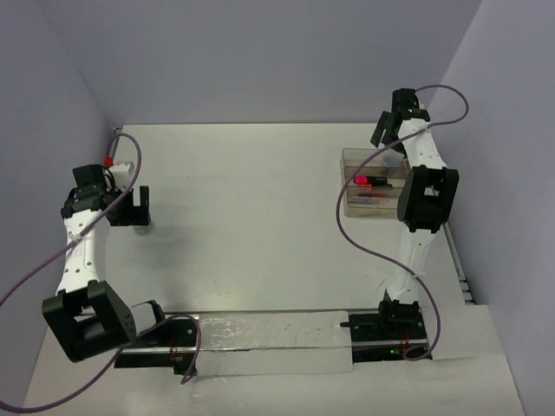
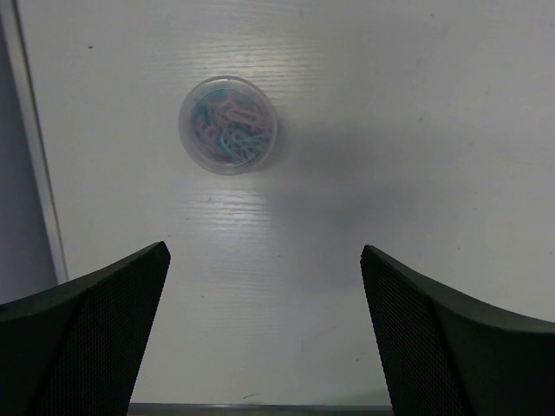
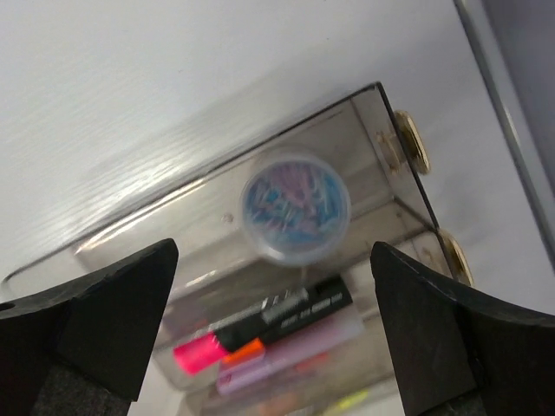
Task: Sort the stationery into containers
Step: Pick up the stationery from the center of the board.
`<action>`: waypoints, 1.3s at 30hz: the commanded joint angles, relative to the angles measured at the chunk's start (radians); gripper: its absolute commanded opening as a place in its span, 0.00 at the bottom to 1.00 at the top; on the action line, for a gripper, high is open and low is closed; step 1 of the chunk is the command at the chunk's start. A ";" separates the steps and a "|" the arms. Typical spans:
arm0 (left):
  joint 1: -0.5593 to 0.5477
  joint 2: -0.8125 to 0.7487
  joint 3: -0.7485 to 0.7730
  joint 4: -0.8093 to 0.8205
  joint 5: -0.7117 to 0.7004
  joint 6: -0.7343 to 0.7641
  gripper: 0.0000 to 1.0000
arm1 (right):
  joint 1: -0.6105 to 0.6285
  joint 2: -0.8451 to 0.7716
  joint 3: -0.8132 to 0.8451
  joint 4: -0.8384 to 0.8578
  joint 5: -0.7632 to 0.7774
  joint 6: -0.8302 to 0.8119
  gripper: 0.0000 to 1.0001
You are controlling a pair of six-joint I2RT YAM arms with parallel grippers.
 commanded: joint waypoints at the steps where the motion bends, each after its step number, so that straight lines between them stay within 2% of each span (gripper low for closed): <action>1: 0.013 0.038 0.098 -0.059 0.138 0.039 0.99 | 0.055 -0.227 -0.067 0.024 0.032 0.010 1.00; 5: 0.013 0.144 0.147 -0.021 -0.024 0.015 0.99 | 0.093 -0.327 -0.139 0.066 0.028 0.020 1.00; 8: 0.013 0.175 0.150 0.025 -0.069 0.012 0.97 | 0.114 -0.382 -0.173 0.081 0.008 0.020 1.00; 10: 0.012 0.175 0.125 0.057 -0.046 0.032 0.92 | 0.164 -0.413 -0.196 0.100 -0.007 0.021 1.00; 14: 0.009 0.185 0.081 0.141 -0.047 0.062 0.94 | 0.213 -0.482 -0.253 0.139 -0.027 0.024 1.00; 21: 0.005 0.352 0.127 0.105 -0.032 0.013 0.96 | 0.255 -0.596 -0.353 0.211 -0.062 0.028 1.00; 25: 0.000 0.448 0.177 0.087 -0.014 -0.028 0.90 | 0.256 -0.610 -0.373 0.219 -0.074 0.031 1.00; 28: -0.012 0.476 0.204 0.067 -0.054 -0.046 0.83 | 0.256 -0.610 -0.379 0.216 -0.072 0.030 1.00; 36: -0.032 0.502 0.226 0.040 -0.107 -0.045 0.59 | 0.256 -0.607 -0.396 0.227 -0.086 0.035 1.00; 39: -0.036 0.509 0.232 0.036 -0.107 -0.043 0.59 | 0.256 -0.606 -0.395 0.225 -0.086 0.033 1.00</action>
